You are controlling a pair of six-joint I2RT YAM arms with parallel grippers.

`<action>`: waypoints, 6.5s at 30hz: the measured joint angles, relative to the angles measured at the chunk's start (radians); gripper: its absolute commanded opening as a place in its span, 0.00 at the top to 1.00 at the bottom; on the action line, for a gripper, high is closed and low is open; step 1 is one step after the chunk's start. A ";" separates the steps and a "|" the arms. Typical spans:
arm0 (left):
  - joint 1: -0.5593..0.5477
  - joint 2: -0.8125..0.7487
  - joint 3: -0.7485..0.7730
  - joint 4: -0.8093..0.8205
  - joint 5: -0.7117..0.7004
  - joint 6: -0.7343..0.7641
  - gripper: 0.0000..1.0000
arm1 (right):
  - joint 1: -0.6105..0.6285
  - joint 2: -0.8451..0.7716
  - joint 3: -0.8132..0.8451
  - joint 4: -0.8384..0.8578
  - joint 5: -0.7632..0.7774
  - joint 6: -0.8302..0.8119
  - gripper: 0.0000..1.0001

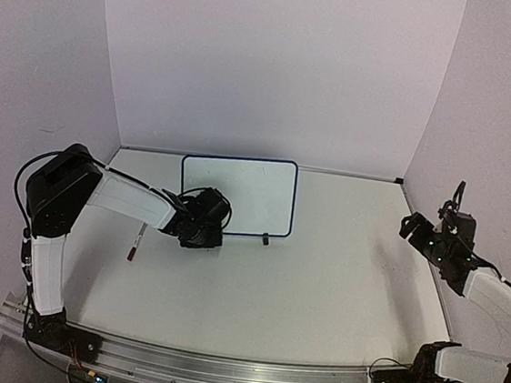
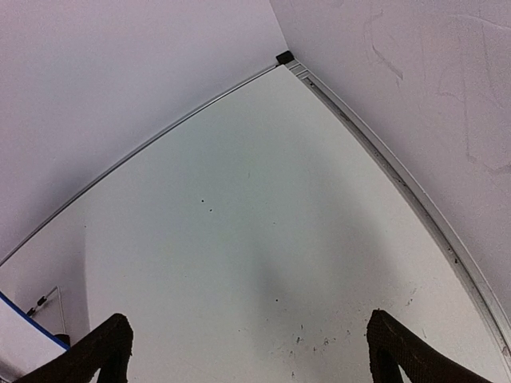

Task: Write a sentence on the whiteboard
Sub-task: Move the whiteboard to the center of the board, then pick up the whiteboard marker from the center of the board, then pass from the left arm to the right, then open the pen cap from the whiteboard marker.

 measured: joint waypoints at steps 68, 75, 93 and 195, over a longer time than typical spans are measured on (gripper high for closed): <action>0.489 -0.319 -0.322 -0.270 0.257 0.324 0.82 | 0.060 0.065 0.000 0.003 0.013 -0.003 0.04; 0.489 -0.298 -0.303 -0.259 0.248 0.328 0.98 | 0.061 0.065 0.000 0.003 0.010 -0.003 0.04; 0.445 -0.567 -0.422 -0.210 0.242 0.366 1.00 | 0.200 0.047 0.048 -0.069 -0.150 0.011 0.07; -0.141 -0.517 -0.210 -0.025 0.787 0.690 1.00 | 0.714 0.736 0.744 -0.174 -1.045 0.108 1.00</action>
